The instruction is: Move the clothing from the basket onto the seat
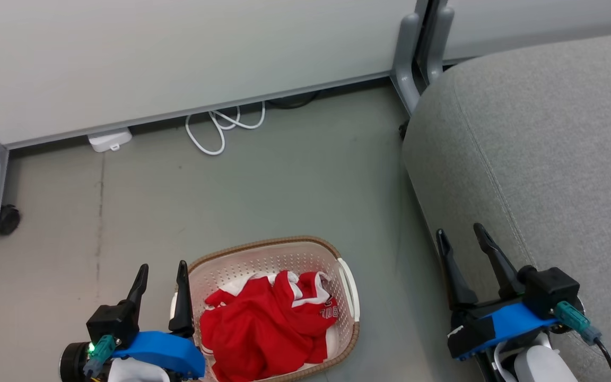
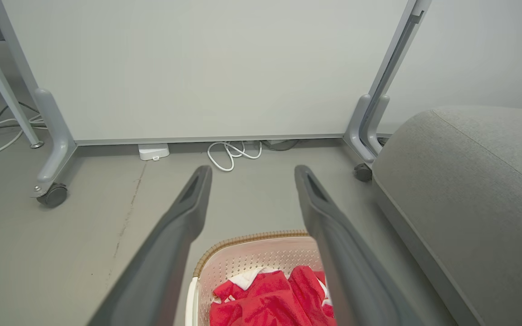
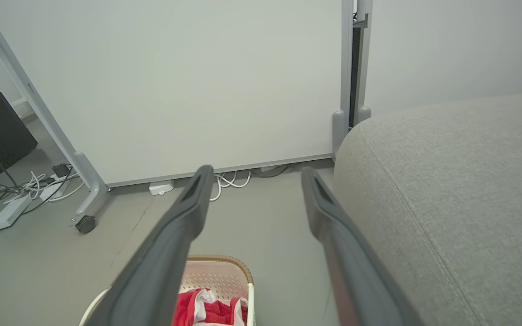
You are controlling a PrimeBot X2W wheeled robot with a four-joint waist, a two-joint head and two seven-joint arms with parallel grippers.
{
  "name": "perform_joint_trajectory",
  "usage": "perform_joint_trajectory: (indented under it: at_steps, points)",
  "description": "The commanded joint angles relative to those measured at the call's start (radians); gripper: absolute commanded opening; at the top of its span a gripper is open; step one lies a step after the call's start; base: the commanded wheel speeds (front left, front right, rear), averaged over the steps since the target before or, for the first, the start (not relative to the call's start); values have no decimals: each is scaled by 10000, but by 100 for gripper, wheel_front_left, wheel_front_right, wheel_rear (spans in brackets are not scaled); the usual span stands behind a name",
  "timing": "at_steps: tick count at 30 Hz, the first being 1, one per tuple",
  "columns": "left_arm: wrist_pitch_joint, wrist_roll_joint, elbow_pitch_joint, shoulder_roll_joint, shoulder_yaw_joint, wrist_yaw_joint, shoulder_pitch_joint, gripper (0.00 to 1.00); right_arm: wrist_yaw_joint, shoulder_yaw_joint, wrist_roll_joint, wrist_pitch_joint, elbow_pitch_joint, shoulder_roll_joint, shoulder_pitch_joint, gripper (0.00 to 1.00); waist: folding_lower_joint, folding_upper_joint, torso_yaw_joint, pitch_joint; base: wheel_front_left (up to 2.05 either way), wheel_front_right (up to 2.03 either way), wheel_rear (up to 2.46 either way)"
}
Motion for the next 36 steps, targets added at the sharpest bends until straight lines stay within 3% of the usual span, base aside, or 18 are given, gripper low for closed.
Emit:
perform_joint_trajectory:
  at_steps: [1,13,23,36]
  points:
    - [-29,27,99,22,60,-64,-232,100,1,76,14,-23,-67,-35,-220,100,-1,0,-401,483,0,0,0]
    - [-29,415,1867,317,-83,-222,-1753,100,1,276,382,-72,-611,-27,-772,100,-1,0,-1460,2940,0,0,0]
    - [-28,610,3616,1046,-244,-367,-3344,100,1,626,1192,-92,-1088,-21,-1429,100,-1,0,-2162,4967,0,0,0]
    - [127,1077,5575,2104,-1141,-485,-4758,100,1,1052,1857,-90,-1481,-21,-1931,100,-1,0,-2814,6135,0,0,0]
